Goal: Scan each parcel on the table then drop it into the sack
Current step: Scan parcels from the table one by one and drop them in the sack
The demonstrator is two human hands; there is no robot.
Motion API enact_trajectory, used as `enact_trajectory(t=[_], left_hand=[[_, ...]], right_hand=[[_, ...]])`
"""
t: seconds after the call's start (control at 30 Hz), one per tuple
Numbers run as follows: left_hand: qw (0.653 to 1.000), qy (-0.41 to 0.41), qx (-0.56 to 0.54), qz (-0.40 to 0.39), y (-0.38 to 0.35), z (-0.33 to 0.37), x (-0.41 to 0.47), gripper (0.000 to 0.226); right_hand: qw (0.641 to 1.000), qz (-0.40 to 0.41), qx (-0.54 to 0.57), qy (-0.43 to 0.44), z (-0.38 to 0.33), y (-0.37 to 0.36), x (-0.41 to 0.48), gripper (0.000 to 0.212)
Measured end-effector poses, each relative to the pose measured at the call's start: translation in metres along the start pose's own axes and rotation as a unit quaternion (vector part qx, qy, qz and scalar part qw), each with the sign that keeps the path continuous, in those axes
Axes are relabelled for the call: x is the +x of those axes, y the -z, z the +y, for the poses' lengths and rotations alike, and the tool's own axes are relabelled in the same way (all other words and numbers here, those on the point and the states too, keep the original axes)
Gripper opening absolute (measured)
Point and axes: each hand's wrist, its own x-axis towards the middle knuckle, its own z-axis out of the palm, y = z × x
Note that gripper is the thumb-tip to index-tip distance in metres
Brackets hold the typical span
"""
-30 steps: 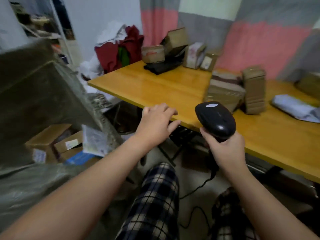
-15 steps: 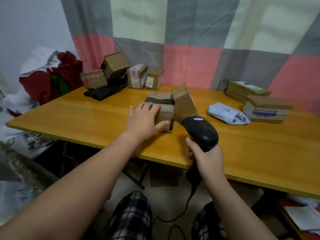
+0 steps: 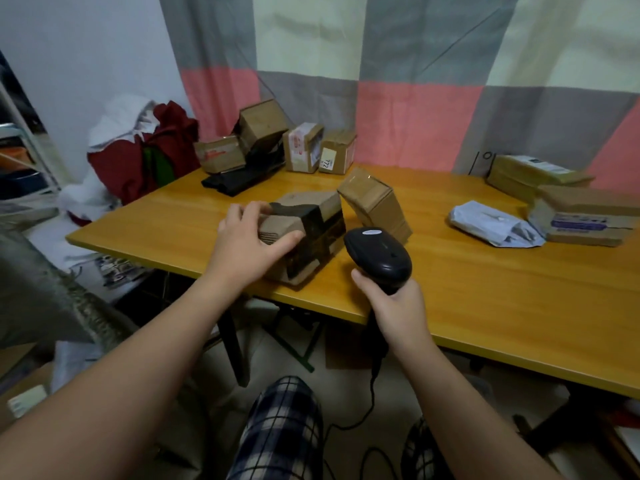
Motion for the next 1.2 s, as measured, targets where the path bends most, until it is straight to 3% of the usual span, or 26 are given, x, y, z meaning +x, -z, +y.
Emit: enact_trajectory(t=[0.1,0.17,0.23,0.3,0.37,0.4,0.5,0.57,0.7,0.77,0.9,1.07,1.2], left_hand=[[0.988,0.091,-0.122,-0.021,0.014,-0.009,0.003,0.043],[0.956,0.178,-0.219,-0.077,0.020,-0.012,0.003,0.048],[0.937,0.231,-0.238,-0.112,0.020,-0.014,0.000,0.061],[0.964,0.169,-0.203,-0.028,0.016,-0.016,-0.002,0.053],[0.984,0.055,-0.148,0.083,0.020,-0.008,-0.008,0.033],[0.988,0.014,-0.124,0.090,0.022,-0.003,-0.010,0.031],[1.000,-0.006,-0.017,-0.008,0.022,0.004,-0.016,0.065],[0.998,0.010,0.042,-0.033,0.023,0.006,-0.016,0.078],[0.997,0.033,-0.054,-0.041,0.034,0.009,-0.007,0.070],[0.995,0.019,-0.093,-0.002,0.043,0.013,0.002,0.069],[0.996,-0.054,-0.061,0.039,0.060,0.039,0.023,0.083],[0.978,-0.145,0.126,-0.075,0.052,0.082,0.046,0.063],[0.975,-0.101,0.137,-0.142,0.041,0.073,0.056,0.066]], right_hand=[[1.000,-0.007,0.019,0.000,0.001,-0.011,0.001,0.057],[0.999,-0.011,0.036,0.000,-0.002,-0.019,0.001,0.057],[0.998,-0.030,0.047,0.005,-0.005,-0.028,-0.001,0.055],[0.997,-0.057,0.056,0.015,-0.009,-0.036,-0.004,0.052],[0.995,-0.077,0.066,0.022,-0.009,-0.042,-0.006,0.046],[0.994,-0.081,0.069,0.023,-0.008,-0.044,-0.007,0.043],[0.994,-0.074,0.072,0.019,-0.005,-0.045,-0.007,0.041],[0.997,-0.048,0.064,0.017,-0.005,-0.044,-0.007,0.042],[0.999,-0.005,0.044,0.020,-0.008,-0.032,-0.007,0.049],[0.999,-0.010,0.031,0.034,-0.012,-0.024,-0.007,0.056],[0.999,-0.009,0.016,0.050,-0.024,-0.016,-0.003,0.053],[0.996,0.010,-0.026,0.080,-0.045,-0.005,0.011,0.052],[0.995,0.009,-0.065,0.070,-0.043,0.007,0.017,0.047]])
